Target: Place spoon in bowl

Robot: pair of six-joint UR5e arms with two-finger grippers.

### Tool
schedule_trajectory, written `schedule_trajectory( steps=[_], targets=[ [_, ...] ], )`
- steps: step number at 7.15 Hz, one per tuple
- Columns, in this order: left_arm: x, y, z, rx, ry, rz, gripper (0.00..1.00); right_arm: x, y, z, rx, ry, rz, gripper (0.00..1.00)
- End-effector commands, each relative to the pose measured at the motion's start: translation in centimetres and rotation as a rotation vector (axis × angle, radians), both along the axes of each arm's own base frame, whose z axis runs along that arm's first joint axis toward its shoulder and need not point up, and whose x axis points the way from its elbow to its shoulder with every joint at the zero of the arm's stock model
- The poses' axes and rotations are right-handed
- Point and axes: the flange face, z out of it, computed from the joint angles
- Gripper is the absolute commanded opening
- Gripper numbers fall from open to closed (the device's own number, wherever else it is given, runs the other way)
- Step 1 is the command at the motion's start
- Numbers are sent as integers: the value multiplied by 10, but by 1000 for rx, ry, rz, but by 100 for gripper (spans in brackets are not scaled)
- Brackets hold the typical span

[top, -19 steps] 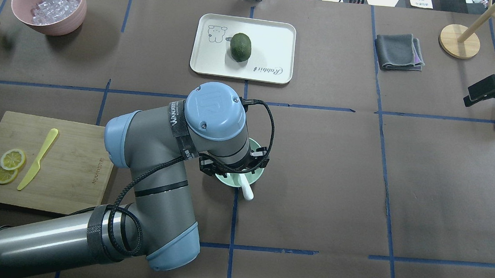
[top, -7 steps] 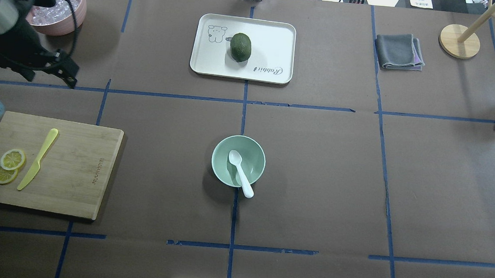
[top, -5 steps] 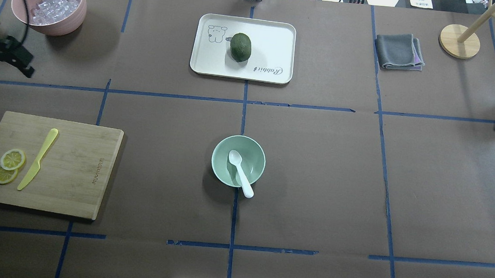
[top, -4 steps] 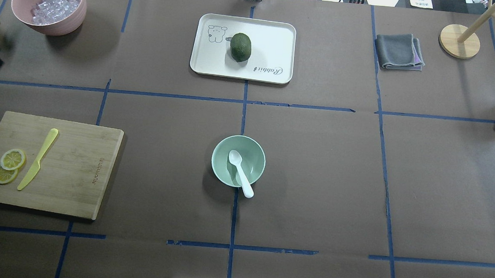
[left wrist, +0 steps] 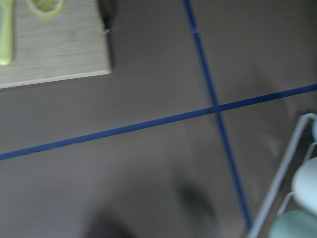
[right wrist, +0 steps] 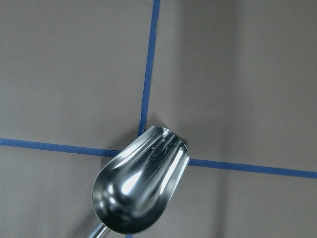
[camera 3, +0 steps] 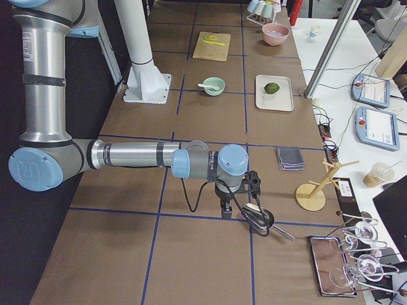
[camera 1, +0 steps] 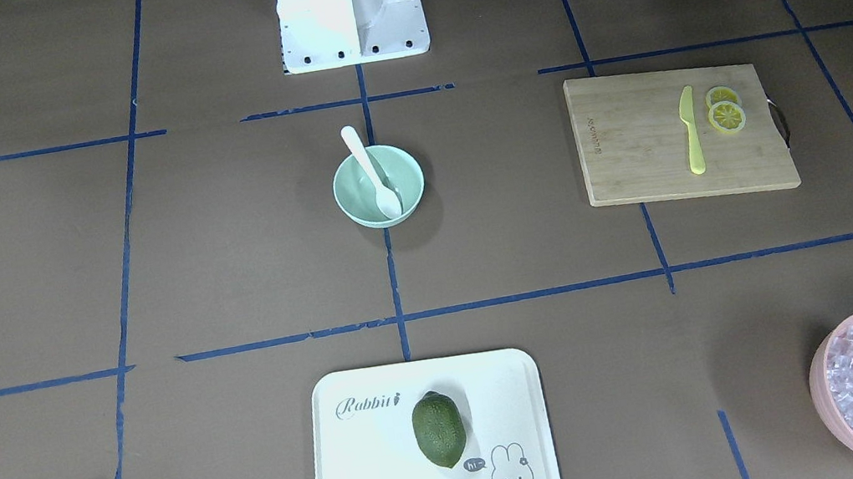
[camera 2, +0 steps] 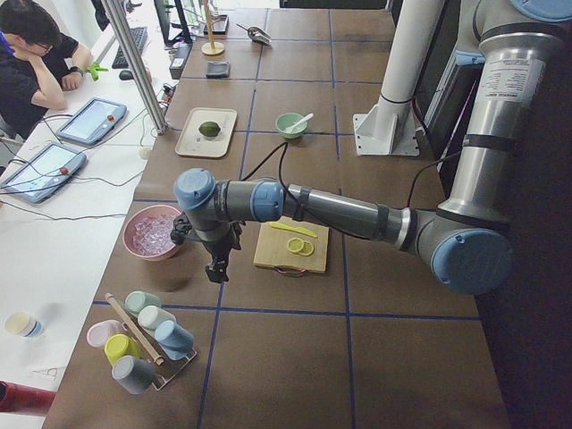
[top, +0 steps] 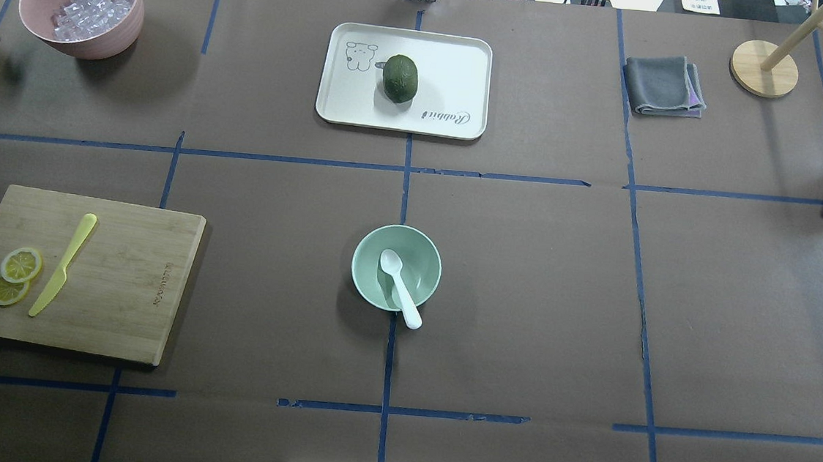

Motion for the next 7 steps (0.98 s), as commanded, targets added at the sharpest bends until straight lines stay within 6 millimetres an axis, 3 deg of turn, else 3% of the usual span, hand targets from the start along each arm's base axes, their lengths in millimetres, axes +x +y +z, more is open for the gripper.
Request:
schedule_trajectory(
  steps=[1,2,3,5,7],
  targets=[
    [-26,36,56,-11,19,-39,100,0,-2,-4,-5,0,32,100],
    [-24,50,69,-39,36,-41,100,0,-1,-2,7,1,36,100],
    [-24,54,70,-39,34,-45,100,0,0,0,10,1,36,100],
    [-33,57,50,-41,27,-96,100,0,0,1,6,1,37,100],
    [-33,71,52,-49,27,-101,100,0,1,1,4,-1,37,100]
  ],
)
